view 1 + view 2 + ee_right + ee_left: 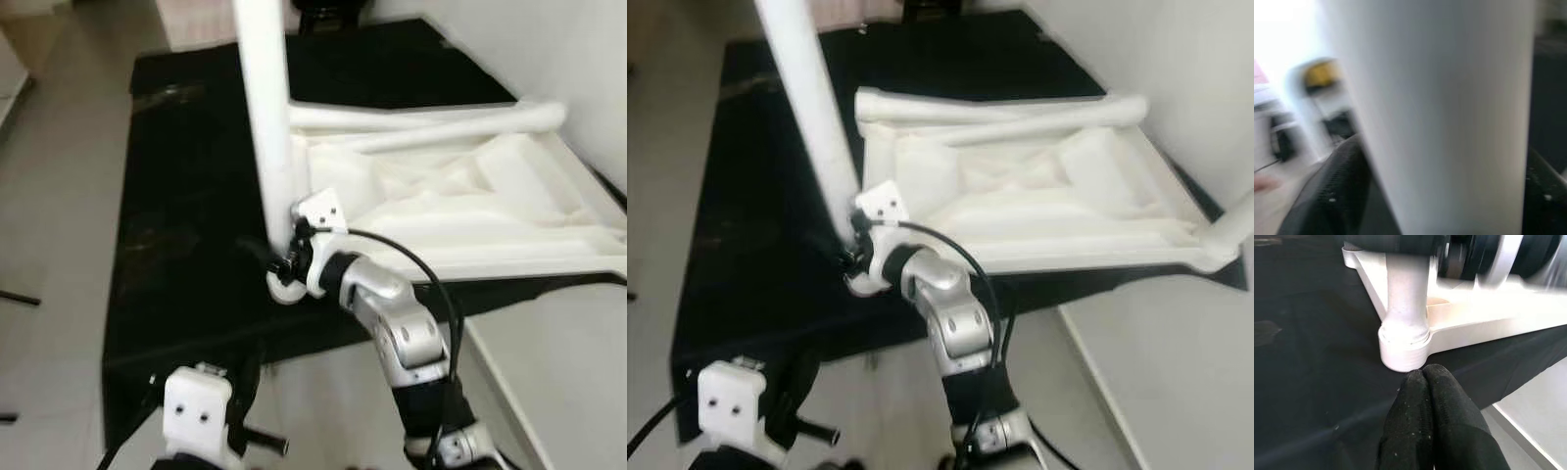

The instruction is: Building children table

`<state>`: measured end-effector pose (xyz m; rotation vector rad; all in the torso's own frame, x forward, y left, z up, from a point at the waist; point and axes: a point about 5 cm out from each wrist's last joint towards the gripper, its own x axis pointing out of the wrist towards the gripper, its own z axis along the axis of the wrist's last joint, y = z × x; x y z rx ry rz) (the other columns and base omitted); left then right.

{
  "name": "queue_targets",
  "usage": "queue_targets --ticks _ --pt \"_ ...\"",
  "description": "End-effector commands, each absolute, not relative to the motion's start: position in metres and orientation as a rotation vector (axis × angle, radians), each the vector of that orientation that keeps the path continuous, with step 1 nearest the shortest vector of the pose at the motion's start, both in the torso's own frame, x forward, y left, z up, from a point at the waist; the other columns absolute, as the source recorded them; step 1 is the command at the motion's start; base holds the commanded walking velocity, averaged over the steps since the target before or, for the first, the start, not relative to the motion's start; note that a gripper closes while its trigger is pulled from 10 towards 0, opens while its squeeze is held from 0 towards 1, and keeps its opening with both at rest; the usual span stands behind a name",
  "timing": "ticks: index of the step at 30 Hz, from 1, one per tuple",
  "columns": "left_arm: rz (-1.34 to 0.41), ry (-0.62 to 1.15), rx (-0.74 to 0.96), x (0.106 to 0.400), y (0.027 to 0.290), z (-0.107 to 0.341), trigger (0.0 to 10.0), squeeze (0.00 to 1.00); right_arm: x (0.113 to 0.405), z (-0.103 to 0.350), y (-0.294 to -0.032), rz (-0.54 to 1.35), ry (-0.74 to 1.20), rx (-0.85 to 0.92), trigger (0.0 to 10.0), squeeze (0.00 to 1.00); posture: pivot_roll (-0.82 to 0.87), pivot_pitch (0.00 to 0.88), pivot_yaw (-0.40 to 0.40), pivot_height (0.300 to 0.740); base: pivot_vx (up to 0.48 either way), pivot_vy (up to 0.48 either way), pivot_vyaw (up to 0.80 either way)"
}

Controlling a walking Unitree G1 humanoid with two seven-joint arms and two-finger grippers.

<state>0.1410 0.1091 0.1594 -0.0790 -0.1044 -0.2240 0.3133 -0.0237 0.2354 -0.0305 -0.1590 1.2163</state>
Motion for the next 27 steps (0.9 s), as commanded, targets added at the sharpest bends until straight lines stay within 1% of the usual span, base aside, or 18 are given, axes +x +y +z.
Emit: queue_targets --ticks 1,2,3,4,6,7,8,9,15,16,17,18,23,27 --pt "-0.225 -0.074 -0.075 0.139 0.108 0.154 10.0 0.00 0.305 0.237 -0.016 1.382 -0.192 -0.053 10.0 0.08 0.03 0.208 -0.013 0.740 0.000 0.000 0.00" --pt "-0.224 -0.075 -0.075 0.138 0.108 0.155 10.0 0.00 0.310 0.237 -0.022 1.487 -0.183 -0.141 10.0 0.00 0.03 0.212 -0.013 0.740 0.000 0.000 0.00" --pt "-0.224 -0.075 -0.075 0.138 0.108 0.155 10.0 0.00 0.310 0.237 -0.022 1.487 -0.183 -0.141 10.0 0.00 0.03 0.212 -0.013 0.740 0.000 0.000 0.00" --pt "-0.223 -0.075 -0.075 0.138 0.108 0.155 10.0 0.00 0.311 0.237 -0.024 1.540 -0.175 -0.166 10.0 0.00 0.03 0.214 -0.014 0.740 0.000 0.000 0.00" --pt "-0.223 -0.075 -0.075 0.138 0.108 0.155 10.0 0.00 0.311 0.237 -0.024 1.540 -0.175 -0.166 10.0 0.00 0.03 0.214 -0.014 0.740 0.000 0.000 0.00" --pt "-0.222 -0.076 -0.075 0.137 0.108 0.156 10.0 0.00 0.314 0.239 -0.025 1.604 -0.161 -0.195 10.0 0.00 0.04 0.220 -0.015 0.740 0.000 0.000 0.00" --pt "-0.222 -0.076 -0.075 0.137 0.108 0.156 10.0 0.00 0.314 0.239 -0.025 1.604 -0.161 -0.195 10.0 0.00 0.04 0.220 -0.015 0.740 0.000 0.000 0.00" --pt "-0.222 -0.075 -0.074 0.136 0.107 0.157 10.0 0.00 0.318 0.241 -0.025 1.649 -0.146 -0.211 10.0 0.00 0.04 0.225 -0.013 0.740 0.000 0.000 0.00" --pt "-0.223 -0.072 -0.075 0.133 0.106 0.158 10.0 0.00 0.329 0.249 -0.024 1.714 -0.113 -0.248 10.0 0.00 0.05 0.239 -0.014 0.740 0.000 0.000 0.00" --pt "-0.224 -0.070 -0.076 0.132 0.106 0.158 10.0 0.00 0.331 0.251 -0.024 1.732 -0.109 -0.260 8.8 0.00 0.05 0.242 -0.015 0.740 0.000 0.000 0.00" --pt "-0.224 -0.069 -0.077 0.132 0.105 0.158 10.0 0.00 0.333 0.253 -0.025 1.750 -0.101 -0.259 8.8 0.00 0.05 0.245 -0.015 0.740 0.000 0.000 0.00" --pt "-0.223 -0.068 -0.079 0.131 0.105 0.159 10.0 0.00 0.335 0.254 -0.026 1.773 -0.094 -0.256 0.0 0.00 0.05 0.249 -0.015 0.740 0.000 0.000 0.00" --pt "-0.222 -0.067 -0.081 0.131 0.105 0.159 10.0 0.00 0.338 0.251 -0.031 1.816 -0.061 -0.268 0.0 0.00 0.04 0.254 -0.015 0.740 0.000 0.000 0.00" --pt "-0.222 -0.067 -0.084 0.131 0.105 0.159 10.0 0.00 0.338 0.246 -0.035 1.811 -0.051 -0.268 0.0 0.00 0.04 0.255 -0.013 0.740 0.000 0.000 0.00"
